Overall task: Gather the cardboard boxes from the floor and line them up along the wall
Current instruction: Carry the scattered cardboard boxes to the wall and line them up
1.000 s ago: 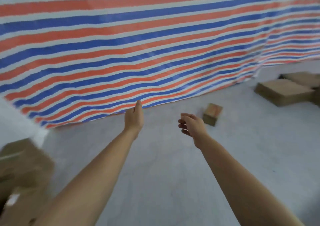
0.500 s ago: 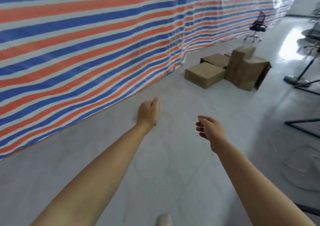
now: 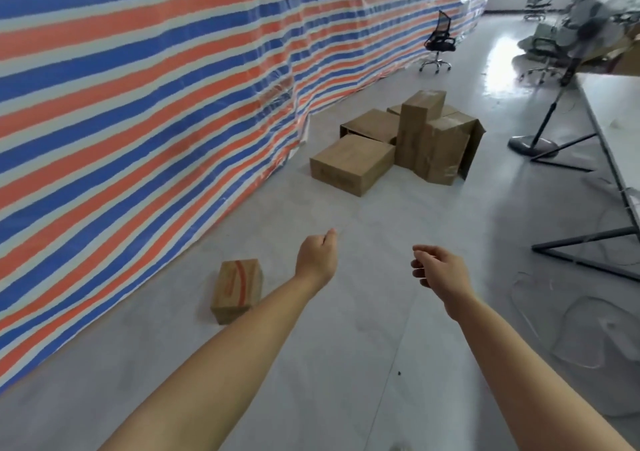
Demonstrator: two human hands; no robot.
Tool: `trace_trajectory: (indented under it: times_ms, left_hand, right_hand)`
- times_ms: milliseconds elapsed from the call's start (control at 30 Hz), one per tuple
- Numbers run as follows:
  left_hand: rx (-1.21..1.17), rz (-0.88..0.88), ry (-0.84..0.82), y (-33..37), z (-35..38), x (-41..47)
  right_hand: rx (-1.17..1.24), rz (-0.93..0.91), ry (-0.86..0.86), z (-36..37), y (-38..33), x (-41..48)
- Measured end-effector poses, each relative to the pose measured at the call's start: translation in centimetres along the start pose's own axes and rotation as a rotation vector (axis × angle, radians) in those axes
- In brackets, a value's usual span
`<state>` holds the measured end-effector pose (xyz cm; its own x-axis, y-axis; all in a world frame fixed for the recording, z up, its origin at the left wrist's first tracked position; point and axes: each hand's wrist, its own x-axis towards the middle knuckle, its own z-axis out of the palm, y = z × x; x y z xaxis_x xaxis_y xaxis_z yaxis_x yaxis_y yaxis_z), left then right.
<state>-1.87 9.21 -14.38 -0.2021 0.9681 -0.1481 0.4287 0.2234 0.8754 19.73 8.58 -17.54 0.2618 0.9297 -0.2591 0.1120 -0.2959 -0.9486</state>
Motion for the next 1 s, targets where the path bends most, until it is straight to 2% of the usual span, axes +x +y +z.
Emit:
trace_trajectory:
  times_ms: [200,400,567,767,1000]
  left_hand:
    - [0.001,-0.019,-0.011,5.8,9.3,17.2]
    - [-0.063,-0.045,0.022,12.0,11.5,34.0]
    - [-0.167,-0.093,0.089,13.5,13.4,50.1]
    - [-0.237,-0.134,0.098,15.9,16.2,70.5]
    - [-0.141,-0.099,-0.025,25.4,21.9,90.0]
  right_hand:
    - [-0.002,0.037,0.0,-1.6,-4.0,20.0]
    - [-0.064,0.041,-0.073,1.5,-11.0,37.5]
    - [-0.134,0.008,-0.164,6.6,-14.8,52.7]
    - [-0.143,0.048,-0.114,10.8,-19.0,70.9]
    - [-0.116,0.064,-0.015,10.2,-26.2,90.3]
